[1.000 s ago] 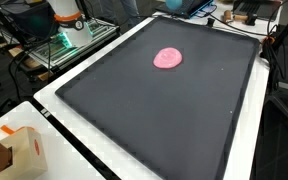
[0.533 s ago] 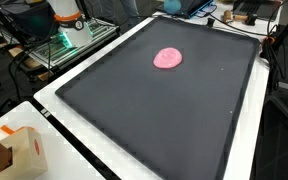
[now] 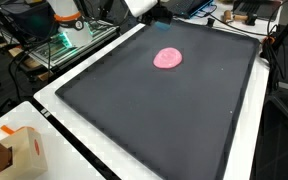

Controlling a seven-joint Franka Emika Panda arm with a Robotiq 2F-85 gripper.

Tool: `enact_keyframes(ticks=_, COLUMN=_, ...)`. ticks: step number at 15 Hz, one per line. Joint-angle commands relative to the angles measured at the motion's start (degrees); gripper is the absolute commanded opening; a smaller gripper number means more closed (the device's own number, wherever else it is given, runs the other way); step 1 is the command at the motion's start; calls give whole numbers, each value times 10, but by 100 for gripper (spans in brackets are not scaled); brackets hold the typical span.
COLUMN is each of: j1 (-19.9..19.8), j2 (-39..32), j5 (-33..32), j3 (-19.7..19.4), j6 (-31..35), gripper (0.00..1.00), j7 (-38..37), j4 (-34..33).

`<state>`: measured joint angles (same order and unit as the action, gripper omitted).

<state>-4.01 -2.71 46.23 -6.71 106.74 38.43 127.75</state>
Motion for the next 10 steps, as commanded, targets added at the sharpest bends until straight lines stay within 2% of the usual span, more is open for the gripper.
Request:
enact_keyframes(ticks=1, j1=-16, j2=-34, j5=52, j3=3, j6=25, gripper=26, j7=33, j4=9)
enact_keyframes(ticks=10, j1=-30, j2=-102, j5=127, j3=10, j6=72, gripper=26, j7=71, j4=0)
